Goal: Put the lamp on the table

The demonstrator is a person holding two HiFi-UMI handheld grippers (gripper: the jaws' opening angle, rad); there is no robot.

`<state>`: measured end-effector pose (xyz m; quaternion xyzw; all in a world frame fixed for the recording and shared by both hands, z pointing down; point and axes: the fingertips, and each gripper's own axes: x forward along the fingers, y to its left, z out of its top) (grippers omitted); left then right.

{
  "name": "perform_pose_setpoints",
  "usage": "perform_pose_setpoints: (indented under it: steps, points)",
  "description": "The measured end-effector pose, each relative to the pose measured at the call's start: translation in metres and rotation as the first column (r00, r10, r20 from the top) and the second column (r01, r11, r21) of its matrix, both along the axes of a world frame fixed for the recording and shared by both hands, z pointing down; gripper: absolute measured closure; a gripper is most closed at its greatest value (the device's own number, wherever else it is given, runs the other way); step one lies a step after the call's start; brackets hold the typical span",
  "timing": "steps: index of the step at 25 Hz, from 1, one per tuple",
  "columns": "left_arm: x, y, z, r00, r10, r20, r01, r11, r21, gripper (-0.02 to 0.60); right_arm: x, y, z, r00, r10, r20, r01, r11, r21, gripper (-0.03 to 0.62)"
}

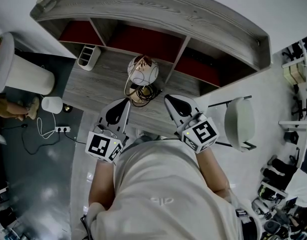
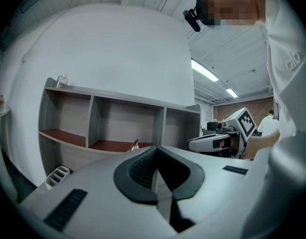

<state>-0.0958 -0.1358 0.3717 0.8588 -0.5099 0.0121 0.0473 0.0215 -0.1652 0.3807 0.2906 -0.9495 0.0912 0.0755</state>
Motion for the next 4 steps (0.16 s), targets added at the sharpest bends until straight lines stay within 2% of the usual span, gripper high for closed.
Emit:
perform_pose_setpoints:
  steps: [4]
  points:
    - [0.0024, 0.0027, -0.0031, 1.0, 0.022, -0.007, -0.022, 1.0, 0.019, 0.568, -0.0008, 0.0015, 0.0044, 1.0, 0.01, 0.001, -0.01, 1.0, -0.016, 0.566]
